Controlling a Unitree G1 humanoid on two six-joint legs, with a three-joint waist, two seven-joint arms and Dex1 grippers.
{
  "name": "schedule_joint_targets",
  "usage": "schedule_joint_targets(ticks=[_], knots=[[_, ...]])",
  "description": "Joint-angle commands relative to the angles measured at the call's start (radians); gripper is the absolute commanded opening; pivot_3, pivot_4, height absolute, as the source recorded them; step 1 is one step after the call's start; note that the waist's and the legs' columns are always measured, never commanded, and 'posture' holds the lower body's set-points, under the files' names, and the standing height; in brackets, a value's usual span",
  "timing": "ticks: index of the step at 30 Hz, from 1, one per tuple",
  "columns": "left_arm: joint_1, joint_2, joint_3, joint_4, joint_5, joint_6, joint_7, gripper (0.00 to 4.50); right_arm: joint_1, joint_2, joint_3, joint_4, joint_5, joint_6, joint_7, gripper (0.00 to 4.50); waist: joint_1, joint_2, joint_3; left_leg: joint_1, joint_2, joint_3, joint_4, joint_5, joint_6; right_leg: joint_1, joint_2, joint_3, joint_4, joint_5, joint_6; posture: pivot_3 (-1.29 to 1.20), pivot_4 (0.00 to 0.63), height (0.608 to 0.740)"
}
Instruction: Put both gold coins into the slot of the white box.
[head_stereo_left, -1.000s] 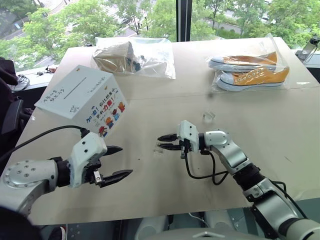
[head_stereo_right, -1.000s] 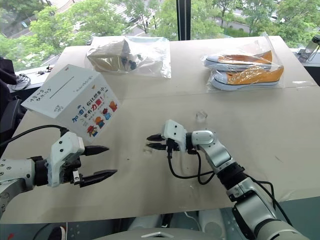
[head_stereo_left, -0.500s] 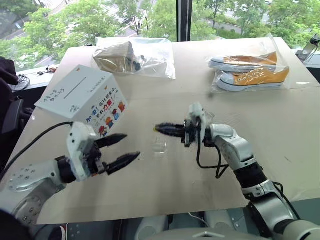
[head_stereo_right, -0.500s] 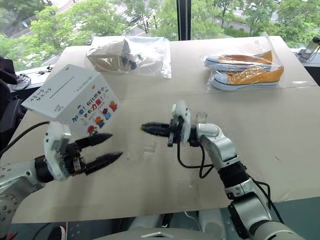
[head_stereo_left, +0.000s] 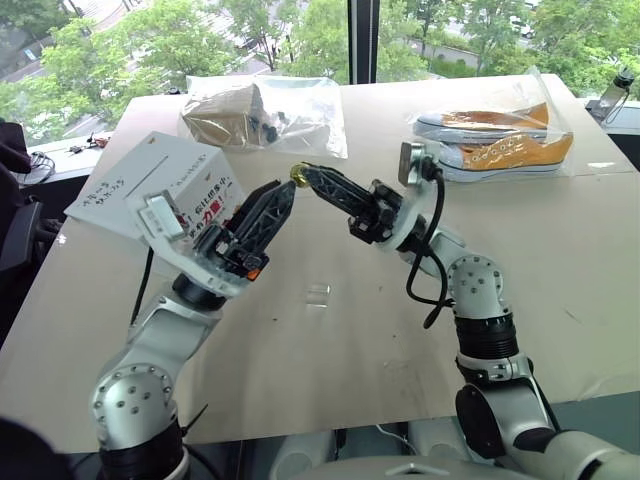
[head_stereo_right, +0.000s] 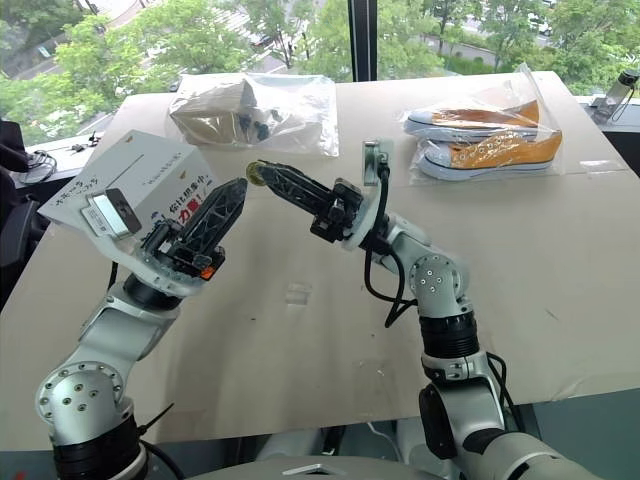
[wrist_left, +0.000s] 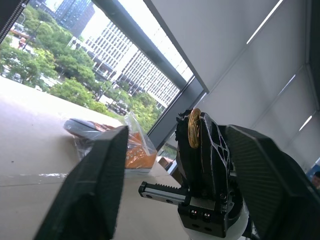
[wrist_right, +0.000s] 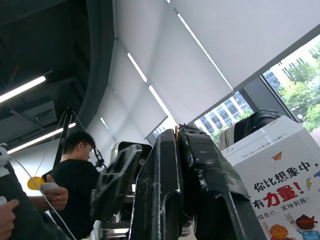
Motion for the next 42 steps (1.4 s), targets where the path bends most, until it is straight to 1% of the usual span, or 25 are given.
schedule_joint_targets(ticks=[1, 3, 7, 10, 13, 15, 16, 17, 28, 34, 42], knots=[[-0.018, -0.008, -0.032, -0.031, -0.006, -0.047, 0.012, 2.26, -0.015, 0.016, 0.003, -0.056, 0.043, 0.010, -0.017, 0.00, 0.000, 0.000, 0.000, 0.000, 0.000, 0.000, 0.000, 0.000, 0.000, 0.000, 0.000, 0.000, 0.000, 0.000, 0.000, 0.00, 0.150, 0.736], [-0.021, -0.009, -0.047, -0.029, -0.001, -0.059, 0.012, 2.26, -0.016, 0.014, 0.003, -0.055, 0.047, 0.012, -0.019, 0.00, 0.001, 0.000, 0.000, 0.000, 0.000, 0.001, 0.000, 0.000, 0.000, 0.000, 0.000, 0.001, 0.000, 0.000, 0.000, 0.00, 0.150, 0.736], [-0.022, 0.021, -0.071, -0.025, 0.027, -0.065, -0.017, 2.26, -0.022, 0.010, -0.003, -0.048, 0.049, 0.014, -0.018, 0.00, 0.000, 0.000, 0.000, 0.000, 0.000, 0.001, 0.000, 0.000, 0.000, 0.000, 0.000, 0.001, 0.000, 0.000, 0.000, 0.00, 0.150, 0.736], [-0.024, 0.025, -0.075, -0.021, 0.010, -0.074, -0.030, 2.26, -0.027, 0.007, -0.007, -0.041, 0.054, 0.020, -0.018, 0.00, 0.000, 0.000, 0.000, 0.000, 0.000, 0.001, 0.000, 0.000, 0.000, -0.001, 0.001, 0.001, 0.000, 0.000, 0.000, 0.00, 0.150, 0.736], [-0.026, 0.028, -0.082, -0.022, 0.005, -0.081, -0.045, 1.44, -0.027, 0.001, -0.007, -0.039, 0.057, 0.023, -0.017, 0.00, 0.001, 0.000, 0.000, 0.000, 0.000, 0.001, 0.000, 0.000, 0.000, -0.001, 0.001, 0.002, 0.000, 0.000, 0.000, 0.00, 0.150, 0.736], [-0.029, 0.021, -0.086, -0.020, -0.001, -0.090, -0.047, 0.66, -0.028, 0.003, -0.012, -0.037, 0.063, 0.023, -0.023, 0.00, 0.002, 0.000, 0.000, 0.000, 0.000, 0.001, 0.000, 0.000, 0.000, -0.001, 0.001, 0.002, 0.000, 0.000, 0.000, 0.00, 0.150, 0.736], [-0.029, 0.020, -0.088, -0.021, -0.004, -0.094, -0.049, 0.10, -0.028, 0.005, -0.015, -0.037, 0.067, 0.023, -0.029, 0.00, 0.001, 0.000, 0.000, 0.000, 0.000, 0.001, 0.000, 0.000, 0.000, -0.001, 0.001, 0.002, 0.000, 0.000, 0.000, 0.00, 0.150, 0.736], [-0.028, 0.019, -0.090, -0.021, -0.006, -0.098, -0.050, 0.04, -0.028, 0.006, -0.017, -0.037, 0.070, 0.023, -0.033, 0.00, 0.000, 0.000, 0.000, 0.000, 0.000, 0.002, 0.000, 0.000, 0.000, -0.001, 0.001, 0.002, 0.000, 0.000, 0.000, 0.00, 0.150, 0.736], [-0.031, 0.013, -0.095, -0.016, -0.019, -0.124, -0.047, 0.04, -0.028, 0.013, -0.012, -0.041, 0.093, 0.026, -0.056, 0.00, 0.001, 0.000, 0.000, 0.000, 0.000, 0.002, -0.001, 0.000, 0.000, -0.001, 0.001, 0.002, 0.000, 0.000, 0.000, 0.00, 0.150, 0.736], [-0.024, 0.000, -0.085, -0.015, -0.034, -0.142, -0.028, 0.04, -0.043, 0.026, -0.039, -0.031, 0.146, 0.041, -0.081, 0.00, 0.001, 0.000, 0.000, 0.000, 0.000, 0.002, -0.001, 0.000, 0.000, -0.001, 0.001, 0.002, 0.000, 0.000, 0.000, 0.00, 0.150, 0.736], [-0.025, -0.016, -0.077, -0.015, -0.075, -0.165, -0.024, 0.04, -0.060, 0.048, -0.105, -0.008, 0.346, 0.134, -0.153, 0.00, 0.001, 0.000, 0.000, 0.000, 0.000, 0.002, -0.001, 0.000, 0.000, -0.001, 0.001, 0.002, 0.000, 0.000, 0.000, 0.00, 0.150, 0.736]])
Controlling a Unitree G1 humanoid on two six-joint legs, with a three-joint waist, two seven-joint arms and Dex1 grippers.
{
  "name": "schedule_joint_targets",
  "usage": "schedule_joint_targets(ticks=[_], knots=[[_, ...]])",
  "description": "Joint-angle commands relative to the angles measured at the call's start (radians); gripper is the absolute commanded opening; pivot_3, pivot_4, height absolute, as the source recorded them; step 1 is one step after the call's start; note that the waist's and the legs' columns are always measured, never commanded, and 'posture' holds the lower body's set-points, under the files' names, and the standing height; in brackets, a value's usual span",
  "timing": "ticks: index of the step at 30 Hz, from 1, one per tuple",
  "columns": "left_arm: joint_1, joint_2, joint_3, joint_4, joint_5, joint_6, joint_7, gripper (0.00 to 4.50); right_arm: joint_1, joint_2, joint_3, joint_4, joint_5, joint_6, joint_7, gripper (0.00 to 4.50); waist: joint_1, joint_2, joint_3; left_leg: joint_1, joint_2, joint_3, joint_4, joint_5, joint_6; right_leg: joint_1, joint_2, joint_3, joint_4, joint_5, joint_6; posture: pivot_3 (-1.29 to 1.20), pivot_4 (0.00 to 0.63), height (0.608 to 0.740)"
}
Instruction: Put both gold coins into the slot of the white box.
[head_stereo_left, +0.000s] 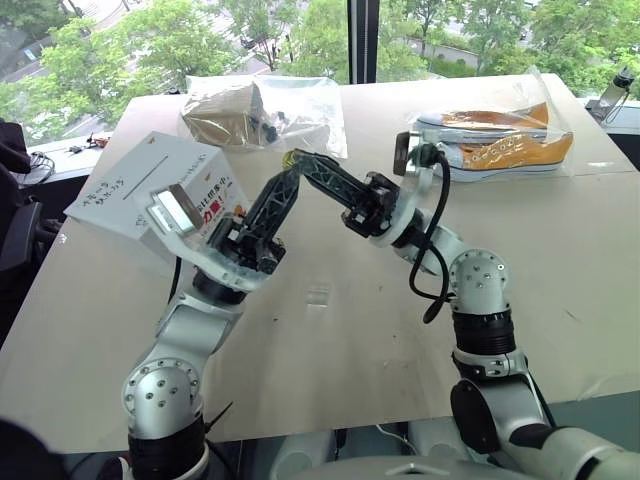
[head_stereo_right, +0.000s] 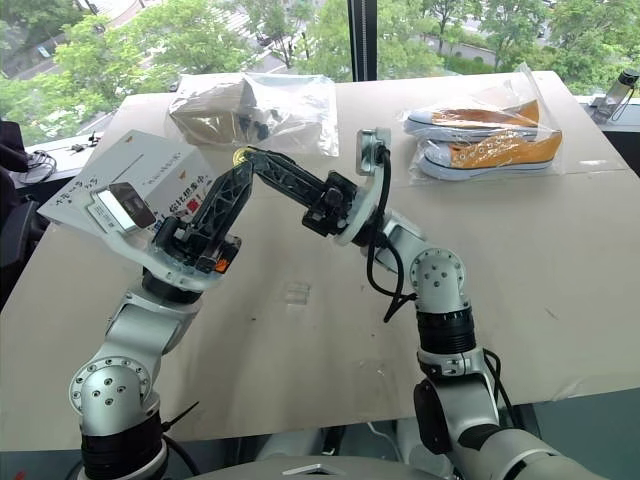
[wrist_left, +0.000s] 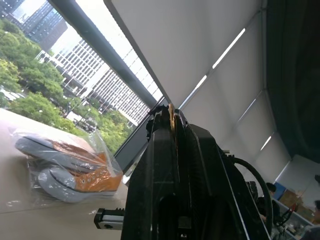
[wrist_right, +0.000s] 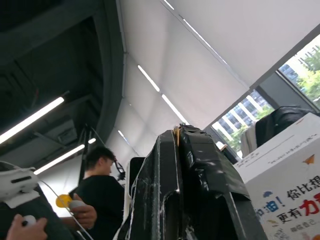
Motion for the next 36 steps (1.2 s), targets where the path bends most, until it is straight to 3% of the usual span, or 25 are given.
schedule_joint_targets(ticks=[1, 22, 28, 36], knots=[[-0.003, -0.007, 0.026, -0.014, -0.026, -0.043, 0.003, 0.04, -0.024, 0.018, -0.060, -0.026, 0.163, 0.040, -0.026, 0.00, 0.000, 0.000, 0.000, 0.000, 0.000, 0.000, 0.000, 0.000, 0.000, 0.000, 0.000, 0.000, 0.000, 0.000, 0.000, 0.00, 0.150, 0.736], [0.002, -0.017, 0.006, -0.032, -0.077, -0.058, -0.052, 0.04, -0.041, 0.036, -0.078, 0.070, 0.770, 0.084, -0.420, 0.00, 0.001, 0.000, 0.000, 0.000, 0.000, 0.000, 0.000, 0.000, 0.000, 0.000, 0.000, 0.000, -0.001, 0.000, 0.000, 0.00, 0.150, 0.736], [0.009, -0.013, -0.004, -0.025, -0.067, -0.064, -0.063, 0.04, -0.036, 0.021, -0.052, 0.057, 0.804, 0.065, -0.458, 0.00, -0.002, 0.000, 0.000, 0.000, 0.001, 0.000, -0.001, 0.000, 0.000, -0.001, 0.001, 0.000, 0.000, 0.000, 0.000, 0.00, 0.150, 0.736], [-0.012, 0.001, -0.011, -0.019, -0.080, -0.053, -0.029, 0.04, -0.034, 0.007, -0.033, 0.046, 0.740, 0.041, -0.446, 0.00, -0.001, 0.000, 0.000, 0.000, 0.001, 0.001, -0.001, 0.000, 0.000, -0.001, 0.001, 0.001, -0.001, 0.000, 0.000, 0.00, 0.150, 0.736]])
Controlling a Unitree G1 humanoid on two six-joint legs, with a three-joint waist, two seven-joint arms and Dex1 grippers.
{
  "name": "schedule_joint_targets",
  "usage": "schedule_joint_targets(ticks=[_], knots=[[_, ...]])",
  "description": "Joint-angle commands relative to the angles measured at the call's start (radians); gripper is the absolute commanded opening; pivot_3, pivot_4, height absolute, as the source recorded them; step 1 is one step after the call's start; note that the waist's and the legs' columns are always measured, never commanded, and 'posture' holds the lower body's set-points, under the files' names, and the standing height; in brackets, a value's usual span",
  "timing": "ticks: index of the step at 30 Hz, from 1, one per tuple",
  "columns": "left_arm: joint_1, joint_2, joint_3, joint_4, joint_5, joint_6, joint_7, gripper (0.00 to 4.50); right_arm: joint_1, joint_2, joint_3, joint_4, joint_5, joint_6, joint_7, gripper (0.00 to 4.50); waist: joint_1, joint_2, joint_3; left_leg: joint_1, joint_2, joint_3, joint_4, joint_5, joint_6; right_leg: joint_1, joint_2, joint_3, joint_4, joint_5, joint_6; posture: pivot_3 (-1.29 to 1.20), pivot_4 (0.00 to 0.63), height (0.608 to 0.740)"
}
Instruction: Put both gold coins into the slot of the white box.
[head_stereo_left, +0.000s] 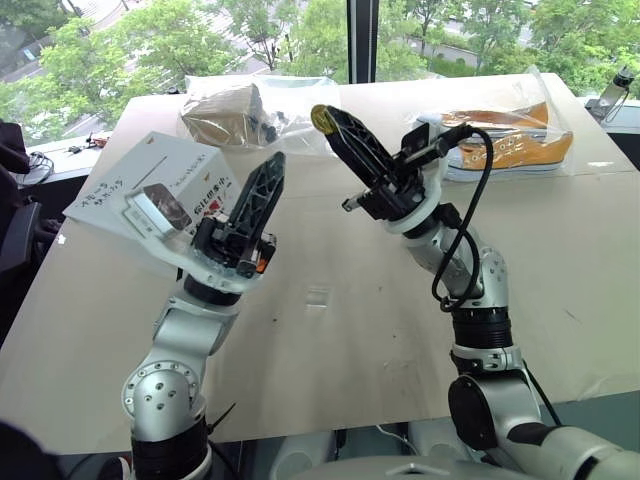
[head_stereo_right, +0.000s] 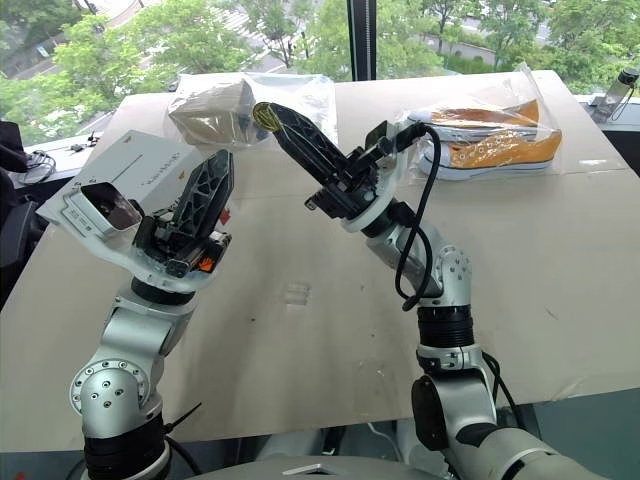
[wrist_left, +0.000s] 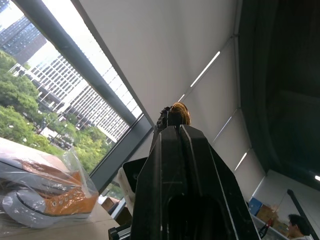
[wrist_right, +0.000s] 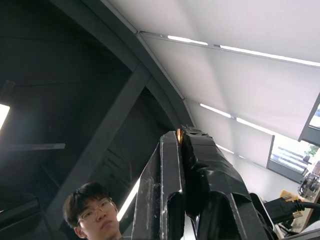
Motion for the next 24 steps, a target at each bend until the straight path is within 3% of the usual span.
schedule_joint_targets(ticks=[1, 10, 13, 16, 24], knots=[[-0.017, 0.015, -0.008, -0.013, -0.017, -0.002, 0.010, 0.04, -0.029, 0.001, 0.017, -0.043, -0.027, -0.008, 0.021, 0.00, 0.000, 0.000, 0.000, 0.000, 0.000, 0.000, 0.000, 0.000, 0.000, 0.000, 0.000, 0.000, 0.000, 0.000, 0.000, 0.00, 0.150, 0.736], [-0.012, 0.032, -0.014, -0.017, -0.101, 0.022, 0.018, 0.04, -0.014, -0.041, 0.065, -0.093, -0.217, 0.015, 0.191, 0.00, 0.000, 0.000, 0.000, 0.000, 0.000, 0.000, 0.000, 0.000, 0.000, 0.000, 0.000, 0.000, 0.000, 0.000, 0.000, 0.00, 0.150, 0.736], [-0.009, 0.042, -0.012, -0.019, -0.114, 0.025, 0.026, 0.87, -0.011, -0.040, 0.068, -0.093, -0.238, 0.016, 0.207, 0.00, 0.001, 0.000, 0.000, 0.000, 0.000, 0.000, 0.000, 0.000, 0.000, 0.000, 0.000, 0.000, 0.000, 0.000, 0.000, 0.00, 0.150, 0.736], [-0.010, 0.043, -0.010, -0.017, -0.098, 0.016, 0.052, 2.15, -0.010, -0.039, 0.068, -0.091, -0.248, 0.019, 0.217, 0.00, 0.001, 0.000, 0.000, 0.000, 0.000, 0.000, 0.000, 0.000, 0.000, 0.000, 0.000, 0.000, 0.000, 0.000, 0.000, 0.00, 0.150, 0.736], [-0.010, 0.043, -0.019, -0.029, -0.121, 0.019, 0.039, 2.15, -0.005, -0.043, 0.069, -0.085, -0.275, 0.025, 0.232, 0.00, 0.001, 0.000, 0.000, 0.000, 0.000, 0.000, 0.000, 0.000, 0.000, 0.000, 0.000, 0.000, 0.000, 0.000, 0.000, 0.00, 0.150, 0.736]])
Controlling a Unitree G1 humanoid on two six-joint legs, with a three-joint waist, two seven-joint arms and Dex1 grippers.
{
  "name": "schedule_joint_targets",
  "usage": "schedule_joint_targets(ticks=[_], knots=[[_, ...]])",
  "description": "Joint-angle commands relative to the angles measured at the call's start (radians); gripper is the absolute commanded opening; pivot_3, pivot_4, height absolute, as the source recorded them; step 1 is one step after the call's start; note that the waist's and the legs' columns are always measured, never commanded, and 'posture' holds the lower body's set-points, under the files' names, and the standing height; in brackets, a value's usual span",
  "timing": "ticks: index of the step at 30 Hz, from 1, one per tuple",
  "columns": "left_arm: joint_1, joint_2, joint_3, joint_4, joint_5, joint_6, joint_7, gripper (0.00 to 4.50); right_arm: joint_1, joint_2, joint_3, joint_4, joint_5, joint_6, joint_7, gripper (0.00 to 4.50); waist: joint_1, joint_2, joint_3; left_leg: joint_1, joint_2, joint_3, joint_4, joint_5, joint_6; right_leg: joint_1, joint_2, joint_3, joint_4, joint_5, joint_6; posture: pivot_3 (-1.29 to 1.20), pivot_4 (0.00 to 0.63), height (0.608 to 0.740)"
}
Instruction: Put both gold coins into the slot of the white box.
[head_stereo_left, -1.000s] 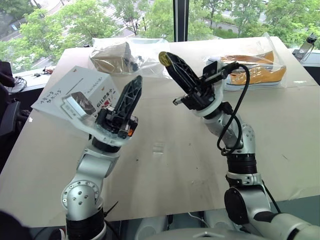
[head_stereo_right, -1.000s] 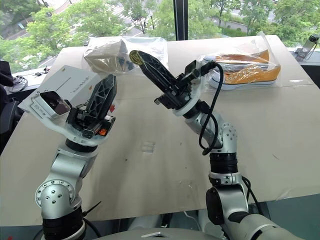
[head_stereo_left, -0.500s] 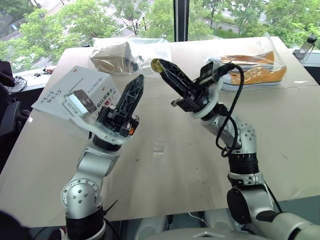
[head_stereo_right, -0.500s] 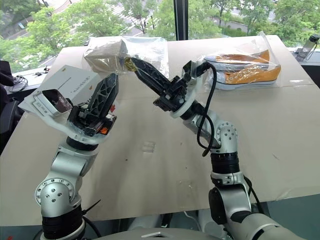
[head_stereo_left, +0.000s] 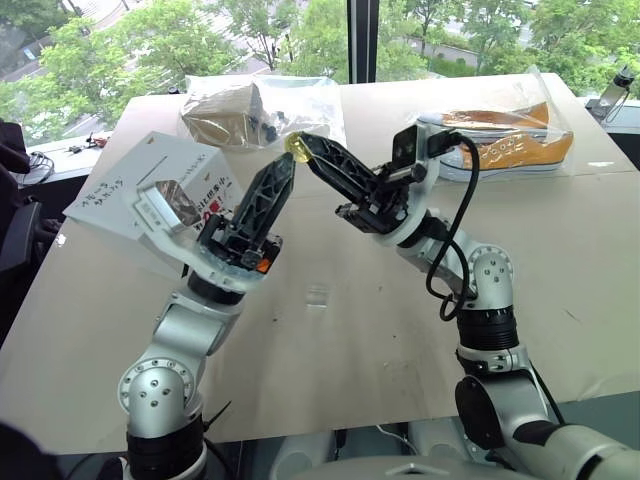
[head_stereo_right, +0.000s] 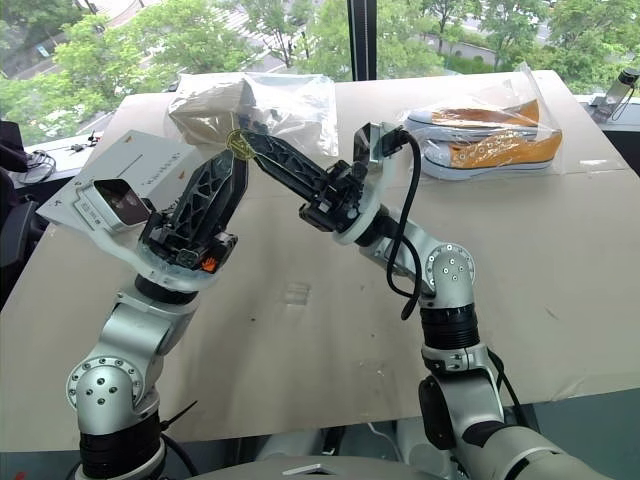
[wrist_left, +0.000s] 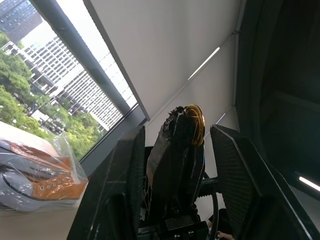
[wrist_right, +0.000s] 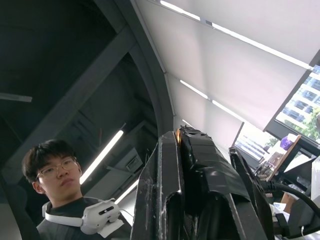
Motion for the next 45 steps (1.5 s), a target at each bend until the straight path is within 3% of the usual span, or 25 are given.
schedule_joint_targets(ticks=[1, 6, 11, 25, 28, 30, 33, 36, 41, 42, 45], knots=[[-0.002, 0.006, -0.001, -0.032, -0.022, -0.009, -0.014, 2.15, -0.004, 0.003, 0.004, -0.029, -0.009, 0.008, 0.020, 0.00, 0.000, 0.000, 0.000, 0.000, 0.000, 0.000, 0.000, 0.000, 0.000, 0.000, 0.000, 0.000, 0.000, 0.000, 0.000, 0.00, 0.150, 0.736], [-0.008, 0.006, -0.002, -0.032, -0.024, -0.009, -0.017, 2.15, -0.003, 0.004, 0.006, -0.028, -0.023, 0.013, 0.030, 0.00, 0.000, 0.000, 0.000, 0.000, 0.000, 0.000, 0.000, 0.000, 0.000, 0.000, 0.000, 0.000, 0.000, 0.000, 0.000, 0.00, 0.150, 0.736], [-0.008, 0.005, -0.004, -0.036, -0.024, -0.010, -0.019, 0.04, -0.004, 0.005, 0.000, -0.025, -0.046, 0.016, 0.037, 0.00, 0.000, 0.000, 0.000, 0.000, 0.000, 0.000, 0.000, 0.000, 0.000, 0.000, 0.000, 0.000, 0.000, 0.000, 0.000, 0.00, 0.150, 0.736], [-0.012, 0.010, -0.003, -0.019, -0.014, -0.008, -0.020, 0.04, 0.006, 0.013, 0.003, -0.034, -0.126, -0.005, 0.069, 0.00, 0.000, 0.000, 0.000, 0.000, 0.000, 0.000, 0.000, 0.000, 0.000, 0.000, 0.000, 0.000, 0.000, 0.000, 0.000, 0.00, 0.150, 0.736], [-0.008, 0.020, 0.029, -0.003, 0.003, -0.022, -0.017, 0.00, -0.006, 0.044, -0.041, -0.005, -0.076, -0.037, 0.024, 0.87, 0.000, 0.000, 0.000, 0.000, 0.000, 0.000, 0.000, 0.000, 0.000, 0.000, 0.000, 0.000, 0.000, 0.000, 0.000, 0.00, 0.150, 0.736], [-0.001, 0.047, 0.073, 0.004, 0.001, -0.030, -0.022, 0.00, -0.016, 0.053, -0.069, 0.006, -0.079, -0.063, -0.001, 1.75, -0.001, 0.000, 0.000, 0.000, 0.000, 0.000, -0.001, 0.000, 0.000, 0.000, 0.000, 0.000, 0.000, 0.000, 0.000, 0.00, 0.150, 0.736], [0.006, 0.127, 0.154, 0.015, -0.003, -0.024, -0.023, 0.00, -0.017, 0.030, -0.073, 0.002, -0.148, -0.087, 0.008, 3.03, 0.001, 0.000, 0.000, 0.000, 0.000, 0.000, -0.001, 0.000, 0.000, -0.001, 0.001, 0.000, 0.000, 0.000, 0.000, 0.00, 0.150, 0.736], [0.011, 0.283, 0.271, 0.056, -0.020, 0.023, -0.037, 0.00, -0.025, -0.039, -0.066, -0.008, -0.249, -0.110, 0.094, 3.03, 0.001, 0.000, 0.000, -0.001, 0.000, 0.000, -0.001, 0.000, 0.000, -0.001, 0.000, 0.000, 0.000, 0.000, 0.000, 0.00, 0.150, 0.736], [0.015, 0.611, 0.459, 0.228, 0.004, 0.162, -0.140, 0.00, -0.075, -0.250, 0.097, -0.042, -0.630, -0.262, 0.393, 3.03, -0.001, 0.003, 0.002, 0.000, 0.000, 0.002, -0.003, 0.000, 0.000, -0.003, 0.003, 0.001, -0.001, 0.000, 0.000, 0.00, 0.150, 0.736], [0.014, 0.648, 0.473, 0.258, 0.022, 0.180, -0.160, 0.00, -0.083, -0.268, 0.115, -0.038, -0.672, -0.286, 0.430, 3.03, -0.002, 0.003, 0.002, 0.000, 0.000, 0.002, -0.003, 0.000, 0.000, -0.003, 0.002, 0.001, 0.000, 0.000, 0.000, 0.00, 0.150, 0.736], [0.018, 0.876, 0.512, 0.500, 0.209, 0.257, -0.334, 0.00, -0.154, -0.352, 0.223, -0.054, -0.920, -0.437, 0.523, 3.03, -0.006, 0.001, 0.005, -0.001, 0.002, 0.003, -0.005, 0.000, -0.001, -0.006, 0.003, 0.002, 0.000, 0.000, 0.000, 0.00, 0.150, 0.736]])
